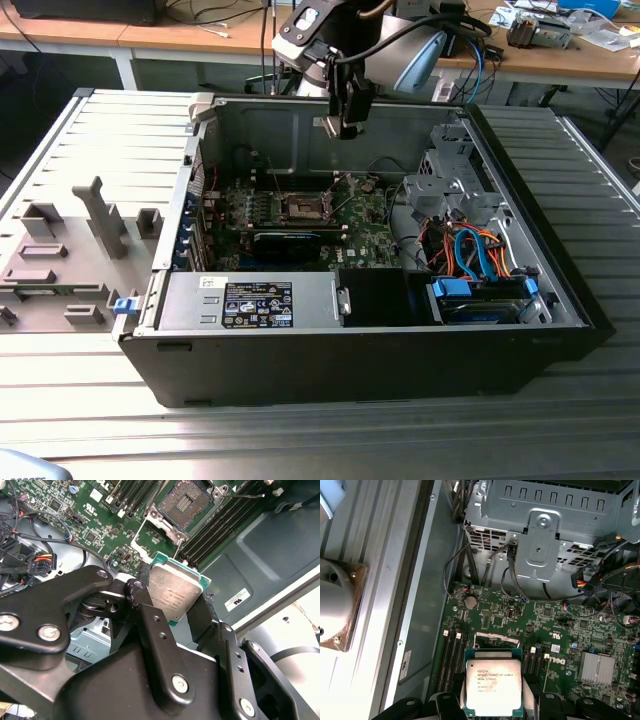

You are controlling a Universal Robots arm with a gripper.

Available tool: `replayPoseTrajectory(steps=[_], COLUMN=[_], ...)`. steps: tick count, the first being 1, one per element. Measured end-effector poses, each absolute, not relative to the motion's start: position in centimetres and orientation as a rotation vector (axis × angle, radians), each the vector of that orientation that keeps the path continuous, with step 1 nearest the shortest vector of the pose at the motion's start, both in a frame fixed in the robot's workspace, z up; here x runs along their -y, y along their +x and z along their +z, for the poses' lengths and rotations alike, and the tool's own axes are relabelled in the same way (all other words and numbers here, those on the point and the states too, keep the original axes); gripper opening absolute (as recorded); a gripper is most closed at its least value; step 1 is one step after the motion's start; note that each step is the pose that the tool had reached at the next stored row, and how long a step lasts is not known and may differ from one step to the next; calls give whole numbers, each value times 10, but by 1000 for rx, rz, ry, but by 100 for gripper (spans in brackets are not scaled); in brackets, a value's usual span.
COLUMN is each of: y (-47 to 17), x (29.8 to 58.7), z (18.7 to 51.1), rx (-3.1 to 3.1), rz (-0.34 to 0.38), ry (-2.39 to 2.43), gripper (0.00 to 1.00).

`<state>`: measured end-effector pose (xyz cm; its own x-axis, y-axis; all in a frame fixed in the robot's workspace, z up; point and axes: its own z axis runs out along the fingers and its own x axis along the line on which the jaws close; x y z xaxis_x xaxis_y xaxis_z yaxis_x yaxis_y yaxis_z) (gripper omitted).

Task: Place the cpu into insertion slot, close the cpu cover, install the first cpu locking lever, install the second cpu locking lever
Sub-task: 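Place the cpu into insertion slot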

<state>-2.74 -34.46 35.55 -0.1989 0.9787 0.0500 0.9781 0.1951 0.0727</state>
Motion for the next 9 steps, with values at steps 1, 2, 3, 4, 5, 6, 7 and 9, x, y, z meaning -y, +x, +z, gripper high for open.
replayPoseTrajectory(steps=[1,2,3,4,5,6,7,9], y=[-27,-27,-27,-27,-27,-27,-27,-27], x=[345,345,345,345,345,345,345,345], z=[356,356,356,356,356,356,356,356], rx=[-2422,-2421,-2420,-2419,-2418,-2417,-2416,-2415], rz=[138,138,138,138,138,138,138,138], ry=[1984,1985,1986,1987,1989,1990,1991,1993], gripper=[55,55,55,55,55,55,55,55])
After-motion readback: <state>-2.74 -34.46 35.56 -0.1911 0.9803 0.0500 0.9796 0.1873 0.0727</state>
